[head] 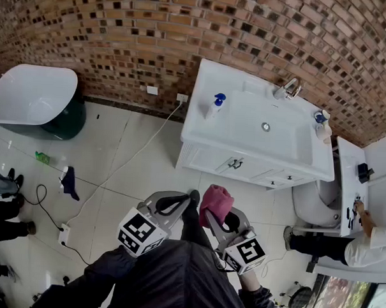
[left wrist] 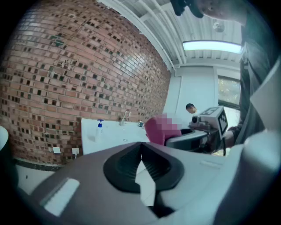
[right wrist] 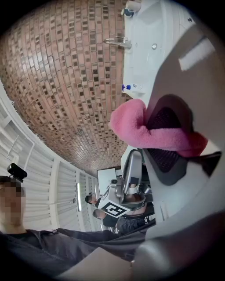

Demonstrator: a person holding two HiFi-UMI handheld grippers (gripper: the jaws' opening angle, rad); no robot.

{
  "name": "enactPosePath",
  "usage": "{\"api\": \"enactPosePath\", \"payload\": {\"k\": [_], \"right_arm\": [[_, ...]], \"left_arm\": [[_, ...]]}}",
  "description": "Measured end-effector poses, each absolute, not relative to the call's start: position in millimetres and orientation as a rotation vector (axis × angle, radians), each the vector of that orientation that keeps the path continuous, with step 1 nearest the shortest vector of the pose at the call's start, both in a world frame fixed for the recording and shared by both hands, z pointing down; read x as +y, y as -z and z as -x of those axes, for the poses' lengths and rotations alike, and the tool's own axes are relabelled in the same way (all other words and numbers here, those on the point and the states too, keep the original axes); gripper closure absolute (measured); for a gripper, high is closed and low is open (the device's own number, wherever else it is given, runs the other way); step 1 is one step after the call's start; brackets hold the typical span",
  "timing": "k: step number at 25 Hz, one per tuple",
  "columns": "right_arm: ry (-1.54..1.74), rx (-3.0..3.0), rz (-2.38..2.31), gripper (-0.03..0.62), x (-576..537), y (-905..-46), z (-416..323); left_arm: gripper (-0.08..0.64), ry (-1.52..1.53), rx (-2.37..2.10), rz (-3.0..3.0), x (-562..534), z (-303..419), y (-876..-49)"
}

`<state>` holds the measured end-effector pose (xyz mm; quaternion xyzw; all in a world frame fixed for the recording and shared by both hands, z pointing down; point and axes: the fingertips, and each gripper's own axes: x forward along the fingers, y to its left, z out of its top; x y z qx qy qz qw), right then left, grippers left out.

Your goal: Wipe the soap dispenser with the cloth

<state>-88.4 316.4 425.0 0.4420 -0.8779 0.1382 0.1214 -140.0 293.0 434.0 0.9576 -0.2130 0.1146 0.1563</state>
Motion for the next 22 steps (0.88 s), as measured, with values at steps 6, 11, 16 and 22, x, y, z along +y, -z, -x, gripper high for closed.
{"api": "enactPosePath", "payload": {"k": [6,11,16,22], "right_arm": [[-0.398,-2.569,-1.278,0.505,230,-436,57],[-0.407,-2.572,-1.246,0.505,141,-438,17],[-0.412,-2.555,-1.185,0.505,63,-443,-26],[-0.349,-2.436,-1.065,0.505,-19,-470,-51]], "left_arm": [[0.578,-0.336,-0.655,-2.726,211,119,-445],[0.58,-0.333,-0.686,-2.691,117,83,-448],[0.578,-0.36,-0.729,-2.659,28,44,-451],[0.578,-0.412,-0.781,-2.627,-24,35,-456]]}}
